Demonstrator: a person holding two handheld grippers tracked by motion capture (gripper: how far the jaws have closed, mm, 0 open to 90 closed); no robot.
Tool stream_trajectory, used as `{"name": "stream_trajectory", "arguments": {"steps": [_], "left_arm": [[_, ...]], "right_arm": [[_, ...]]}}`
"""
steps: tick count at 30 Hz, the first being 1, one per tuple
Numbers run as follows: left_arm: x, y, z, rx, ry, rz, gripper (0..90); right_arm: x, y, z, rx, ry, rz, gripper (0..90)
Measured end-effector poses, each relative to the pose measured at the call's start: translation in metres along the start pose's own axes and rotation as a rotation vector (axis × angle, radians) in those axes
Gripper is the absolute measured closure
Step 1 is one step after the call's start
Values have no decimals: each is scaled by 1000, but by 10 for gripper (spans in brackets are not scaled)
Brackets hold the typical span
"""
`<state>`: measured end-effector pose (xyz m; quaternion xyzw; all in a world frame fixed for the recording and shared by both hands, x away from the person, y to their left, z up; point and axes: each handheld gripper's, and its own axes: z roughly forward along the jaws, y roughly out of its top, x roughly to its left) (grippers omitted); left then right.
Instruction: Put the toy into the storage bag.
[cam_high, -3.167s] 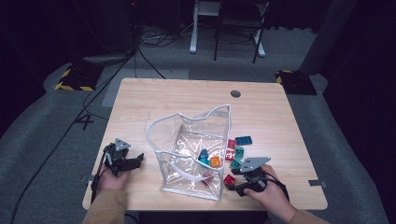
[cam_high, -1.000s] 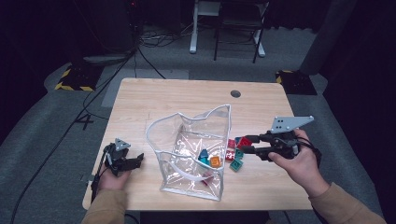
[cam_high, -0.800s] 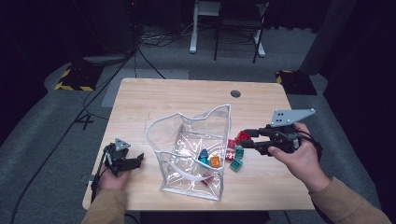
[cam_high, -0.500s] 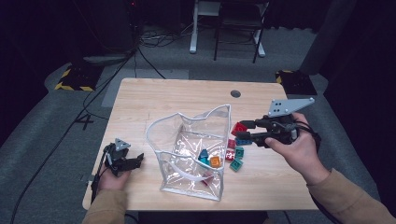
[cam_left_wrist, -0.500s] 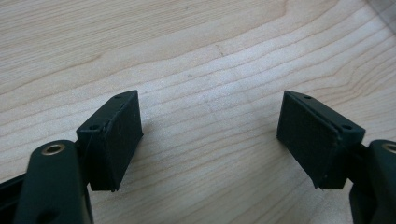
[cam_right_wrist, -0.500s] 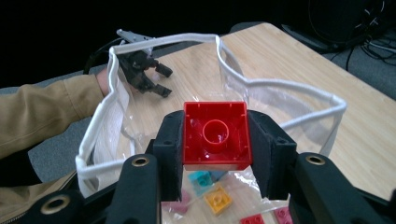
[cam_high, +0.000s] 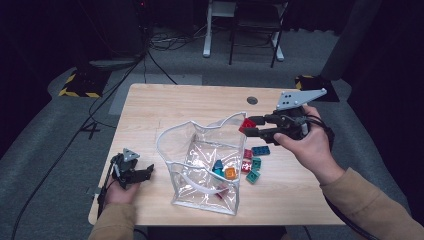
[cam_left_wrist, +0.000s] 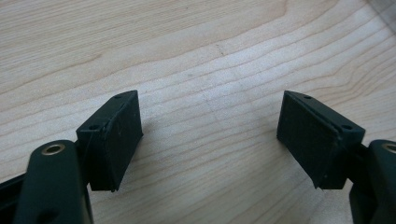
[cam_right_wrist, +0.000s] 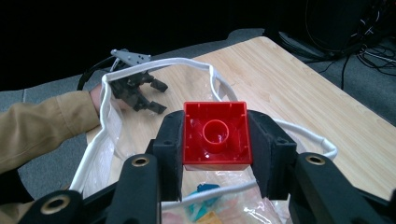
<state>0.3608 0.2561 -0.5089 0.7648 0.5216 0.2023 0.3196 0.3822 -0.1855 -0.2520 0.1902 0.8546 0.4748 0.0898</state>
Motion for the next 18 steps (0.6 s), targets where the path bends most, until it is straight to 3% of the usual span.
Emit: {"name": "stream_trajectory", "arguments": {"steps": [18], "left_arm": [[0, 0, 0, 0, 0, 0, 225]], "right_arm": [[-4, 19, 43, -17, 42, 40, 595]]}}
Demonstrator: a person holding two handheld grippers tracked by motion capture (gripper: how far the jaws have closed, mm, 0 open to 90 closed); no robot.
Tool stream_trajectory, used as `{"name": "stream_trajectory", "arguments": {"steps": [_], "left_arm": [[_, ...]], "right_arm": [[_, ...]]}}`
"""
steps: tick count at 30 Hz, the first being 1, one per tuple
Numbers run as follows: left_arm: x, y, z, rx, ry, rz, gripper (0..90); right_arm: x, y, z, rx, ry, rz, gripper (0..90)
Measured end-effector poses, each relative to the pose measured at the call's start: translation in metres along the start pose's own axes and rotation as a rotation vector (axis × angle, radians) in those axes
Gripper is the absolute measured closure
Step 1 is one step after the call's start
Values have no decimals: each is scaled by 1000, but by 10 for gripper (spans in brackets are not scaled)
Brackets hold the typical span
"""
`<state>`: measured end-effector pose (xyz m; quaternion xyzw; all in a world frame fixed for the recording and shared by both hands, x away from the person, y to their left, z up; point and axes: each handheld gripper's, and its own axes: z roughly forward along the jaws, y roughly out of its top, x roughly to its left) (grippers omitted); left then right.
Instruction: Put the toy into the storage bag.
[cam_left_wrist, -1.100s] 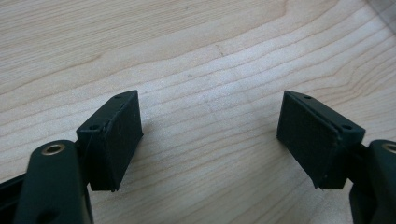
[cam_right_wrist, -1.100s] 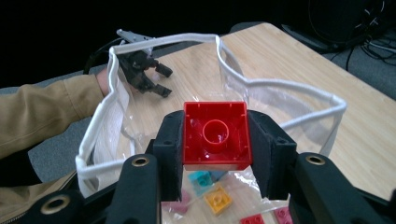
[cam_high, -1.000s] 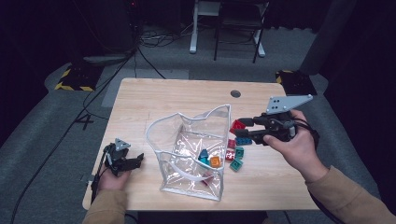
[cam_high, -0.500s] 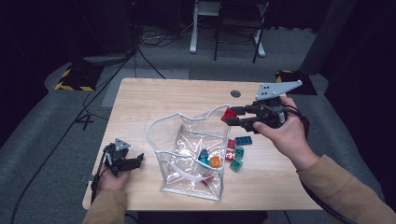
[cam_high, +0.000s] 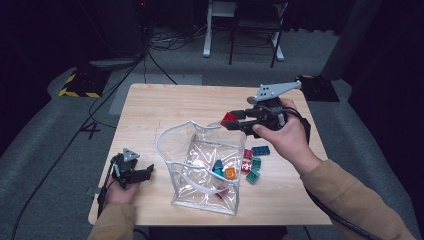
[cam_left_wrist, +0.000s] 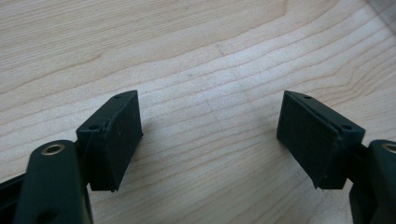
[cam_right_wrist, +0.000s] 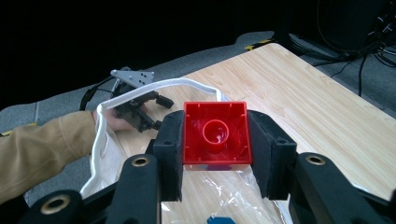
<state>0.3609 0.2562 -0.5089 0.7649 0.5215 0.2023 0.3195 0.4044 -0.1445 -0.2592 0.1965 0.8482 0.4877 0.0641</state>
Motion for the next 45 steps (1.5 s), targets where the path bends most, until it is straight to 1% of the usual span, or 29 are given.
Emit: {"name": "stream_trajectory", "arguments": {"steps": [11, 17, 19, 23, 30, 36, 45], "left_arm": [[0, 0, 0, 0, -1, 0, 225], [0, 0, 0, 1, -1, 1, 224], [0, 0, 0, 2, -1, 1, 225], [0, 0, 0, 2, -1, 1, 225], [0, 0, 0, 2, -1, 1, 225], [0, 0, 0, 2, -1, 1, 225], [0, 0, 0, 2, -1, 1, 225]], "right_arm": [[8, 5, 27, -12, 28, -14, 594], [12, 2, 43, -10, 39, -18, 594], [12, 0, 47, -3, 42, -13, 594], [13, -5, 56, 20, 40, -8, 594], [16, -17, 70, 85, 56, 8, 594], [19, -25, 78, 133, 69, 8, 594], [23, -33, 87, 221, 89, 10, 594]]}}
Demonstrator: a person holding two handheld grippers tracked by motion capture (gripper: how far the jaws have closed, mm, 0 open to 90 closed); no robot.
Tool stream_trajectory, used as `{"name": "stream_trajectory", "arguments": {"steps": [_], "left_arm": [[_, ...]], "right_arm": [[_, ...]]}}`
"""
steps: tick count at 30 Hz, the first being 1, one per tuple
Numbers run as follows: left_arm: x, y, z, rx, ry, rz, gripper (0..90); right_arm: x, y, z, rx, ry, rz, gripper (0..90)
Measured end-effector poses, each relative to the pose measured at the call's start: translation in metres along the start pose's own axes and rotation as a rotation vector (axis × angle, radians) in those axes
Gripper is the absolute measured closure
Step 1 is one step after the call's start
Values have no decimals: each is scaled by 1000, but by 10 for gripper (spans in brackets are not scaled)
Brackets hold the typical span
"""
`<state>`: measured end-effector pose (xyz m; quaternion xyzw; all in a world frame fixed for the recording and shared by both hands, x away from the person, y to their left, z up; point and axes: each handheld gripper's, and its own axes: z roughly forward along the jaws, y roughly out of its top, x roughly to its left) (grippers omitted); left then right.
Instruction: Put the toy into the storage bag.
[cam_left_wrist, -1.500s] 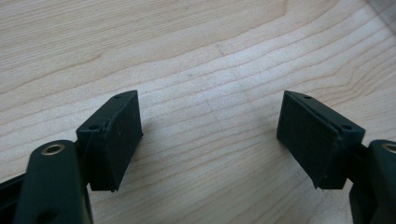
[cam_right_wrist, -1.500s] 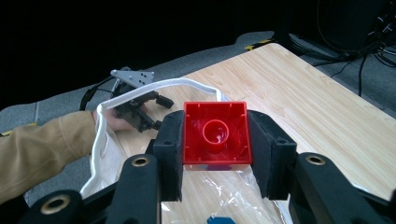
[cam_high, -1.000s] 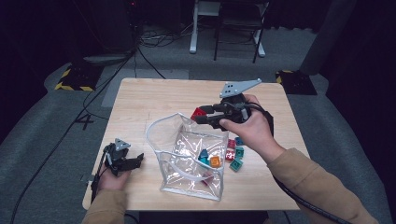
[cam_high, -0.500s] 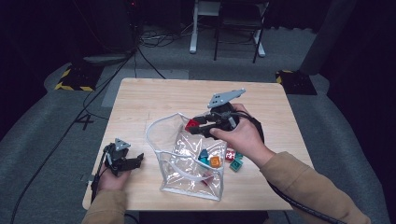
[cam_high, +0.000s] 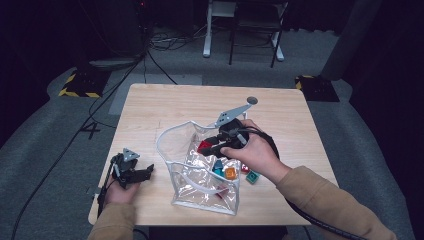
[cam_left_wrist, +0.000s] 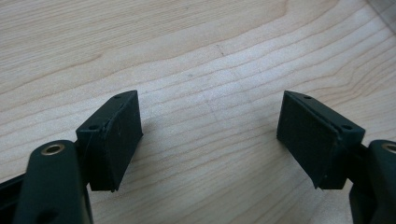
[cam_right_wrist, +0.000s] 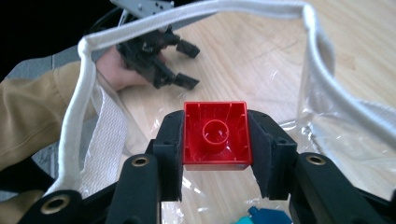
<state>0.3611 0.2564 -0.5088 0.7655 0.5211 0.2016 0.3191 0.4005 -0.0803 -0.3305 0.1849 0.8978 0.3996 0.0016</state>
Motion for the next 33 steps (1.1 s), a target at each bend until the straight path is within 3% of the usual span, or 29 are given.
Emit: {"name": "stream_trajectory", "arguments": {"steps": [2, 4, 7, 10, 16, 21, 33], "left_arm": [[0, 0, 0, 0, 0, 0, 224], [0, 0, 0, 0, 0, 0, 225], [0, 0, 0, 0, 0, 0, 224], [0, 0, 0, 0, 0, 0, 225], [0, 0, 0, 0, 0, 0, 224], [0, 0, 0, 0, 0, 1, 224], [0, 0, 0, 0, 0, 0, 224]], "right_arm": [[0, -1, 2, 25, 14, 8, 591], [0, -1, 4, 68, 34, 11, 521], [-1, -1, 1, 70, 28, 4, 387], [-2, -1, -1, 57, 18, -9, 366], [-1, 0, -27, -52, 0, -19, 372], [-1, -1, -49, -112, -15, -17, 374], [-11, -26, -99, -182, -98, -5, 383]]}}
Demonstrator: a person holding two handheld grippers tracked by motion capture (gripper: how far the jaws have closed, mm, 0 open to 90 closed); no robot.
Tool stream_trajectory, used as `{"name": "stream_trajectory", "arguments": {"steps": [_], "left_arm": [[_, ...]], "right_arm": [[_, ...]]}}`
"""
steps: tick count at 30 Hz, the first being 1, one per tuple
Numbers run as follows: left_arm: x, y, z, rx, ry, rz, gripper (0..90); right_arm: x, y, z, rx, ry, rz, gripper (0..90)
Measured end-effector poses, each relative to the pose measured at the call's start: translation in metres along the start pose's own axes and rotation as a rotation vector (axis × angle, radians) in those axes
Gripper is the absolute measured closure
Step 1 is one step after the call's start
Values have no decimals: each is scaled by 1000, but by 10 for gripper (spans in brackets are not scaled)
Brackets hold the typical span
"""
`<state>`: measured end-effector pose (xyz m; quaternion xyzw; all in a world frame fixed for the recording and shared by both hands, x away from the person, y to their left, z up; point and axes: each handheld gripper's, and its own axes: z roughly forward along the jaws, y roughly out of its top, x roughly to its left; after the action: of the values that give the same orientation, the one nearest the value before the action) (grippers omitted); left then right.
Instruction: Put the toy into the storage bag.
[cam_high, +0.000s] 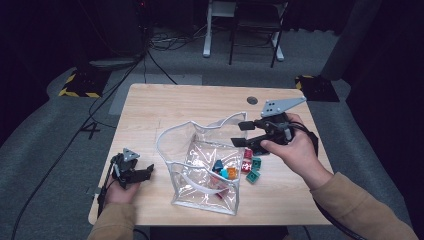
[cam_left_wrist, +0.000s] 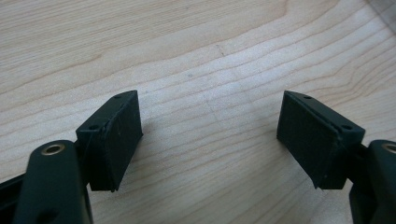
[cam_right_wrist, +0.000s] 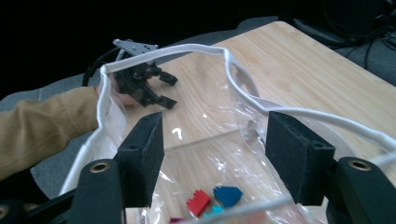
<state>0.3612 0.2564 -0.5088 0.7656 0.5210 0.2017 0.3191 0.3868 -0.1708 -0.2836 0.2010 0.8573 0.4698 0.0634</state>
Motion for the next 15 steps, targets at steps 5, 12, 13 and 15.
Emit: {"name": "stream_trajectory", "arguments": {"steps": [5, 12, 13, 15], "left_arm": [[0, 0, 0, 0, 0, 0, 224], [0, 0, 0, 0, 2, -1, 224], [0, 0, 0, 0, 2, -1, 225], [0, 0, 0, 0, 2, -1, 224]], "right_arm": [[-8, -13, -15, -6, -37, 15, 383], [-23, -32, -31, -14, -79, 40, 378], [-25, -35, -32, -15, -87, 39, 372], [-29, -41, -34, -14, -98, 44, 369]]}}
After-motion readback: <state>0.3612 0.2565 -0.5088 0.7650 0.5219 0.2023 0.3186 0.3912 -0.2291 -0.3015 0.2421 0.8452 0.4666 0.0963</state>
